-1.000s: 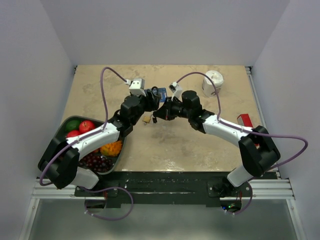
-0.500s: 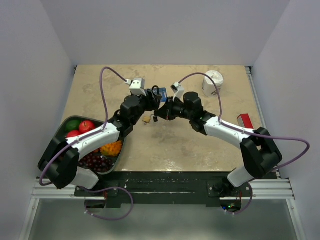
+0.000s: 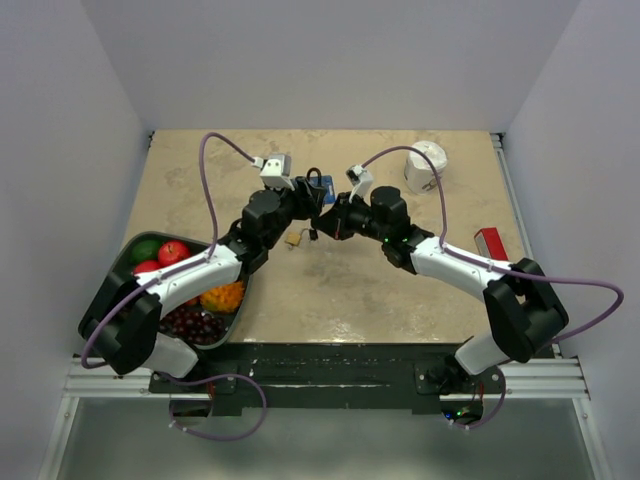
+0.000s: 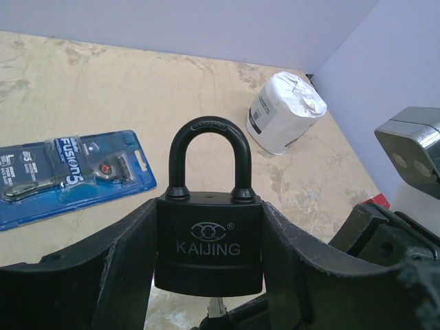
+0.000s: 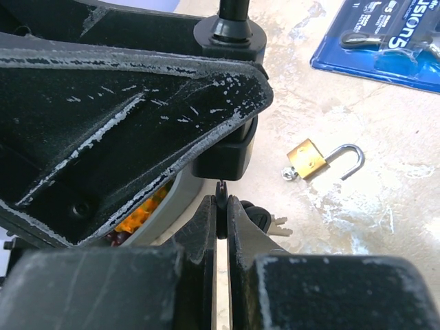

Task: Unlock with the key

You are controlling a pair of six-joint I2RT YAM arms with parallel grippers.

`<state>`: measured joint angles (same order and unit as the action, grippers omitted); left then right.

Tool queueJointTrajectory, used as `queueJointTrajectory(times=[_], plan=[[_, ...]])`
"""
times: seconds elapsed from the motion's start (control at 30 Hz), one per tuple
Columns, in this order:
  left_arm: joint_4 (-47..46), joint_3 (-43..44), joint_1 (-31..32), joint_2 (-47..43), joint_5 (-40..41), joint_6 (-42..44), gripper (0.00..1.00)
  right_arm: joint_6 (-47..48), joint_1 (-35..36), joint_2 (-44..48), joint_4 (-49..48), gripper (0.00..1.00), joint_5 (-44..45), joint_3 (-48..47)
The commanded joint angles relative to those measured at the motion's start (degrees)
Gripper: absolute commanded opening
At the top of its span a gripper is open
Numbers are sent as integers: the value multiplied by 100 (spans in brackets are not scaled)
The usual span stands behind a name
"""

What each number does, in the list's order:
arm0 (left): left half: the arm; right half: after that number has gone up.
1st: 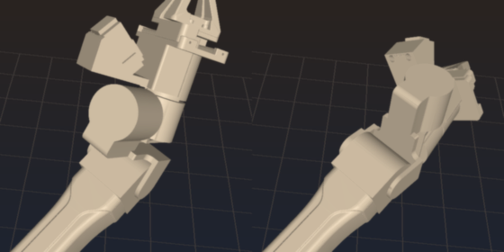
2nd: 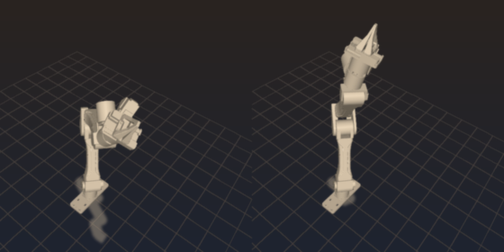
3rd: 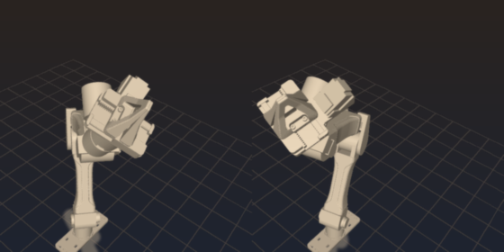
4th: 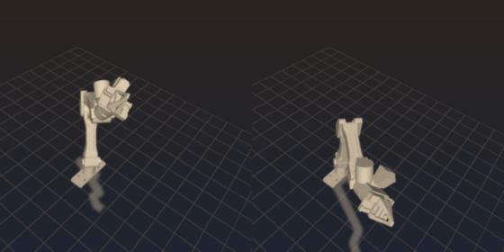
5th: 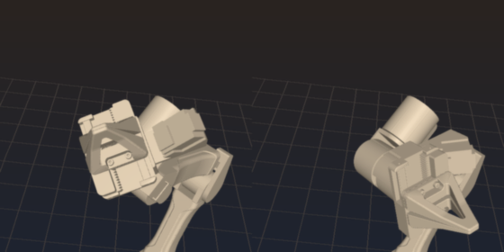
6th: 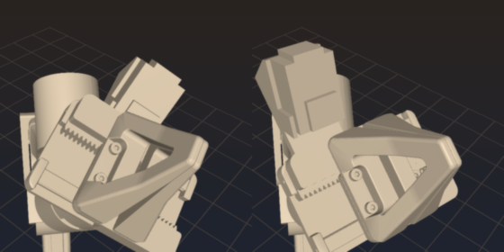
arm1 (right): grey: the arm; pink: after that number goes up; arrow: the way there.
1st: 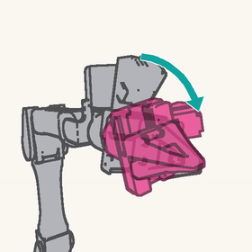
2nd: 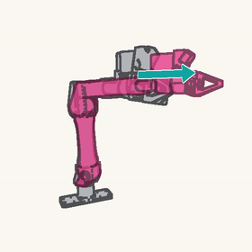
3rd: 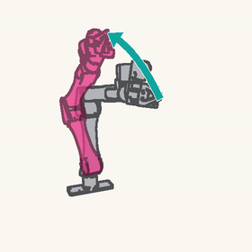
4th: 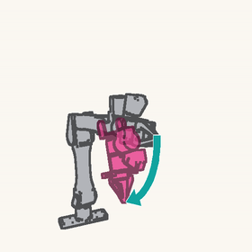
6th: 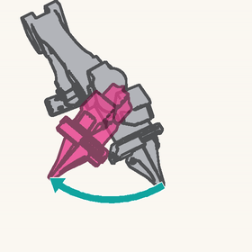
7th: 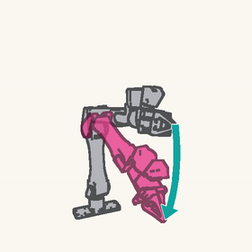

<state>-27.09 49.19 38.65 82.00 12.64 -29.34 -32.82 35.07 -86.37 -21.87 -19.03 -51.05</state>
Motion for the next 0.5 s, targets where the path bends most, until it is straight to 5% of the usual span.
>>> queueJointTrajectory(times=[0.0, 0.47], plan=[[459, -41, 274, 132, -350, 8, 0, 302, -360, 278, -1540, 0, 1322, -423], [459, -32, 406, 229, -315, 34, 0, 469, -360, 560, -1592, 0, 1867, -432]])
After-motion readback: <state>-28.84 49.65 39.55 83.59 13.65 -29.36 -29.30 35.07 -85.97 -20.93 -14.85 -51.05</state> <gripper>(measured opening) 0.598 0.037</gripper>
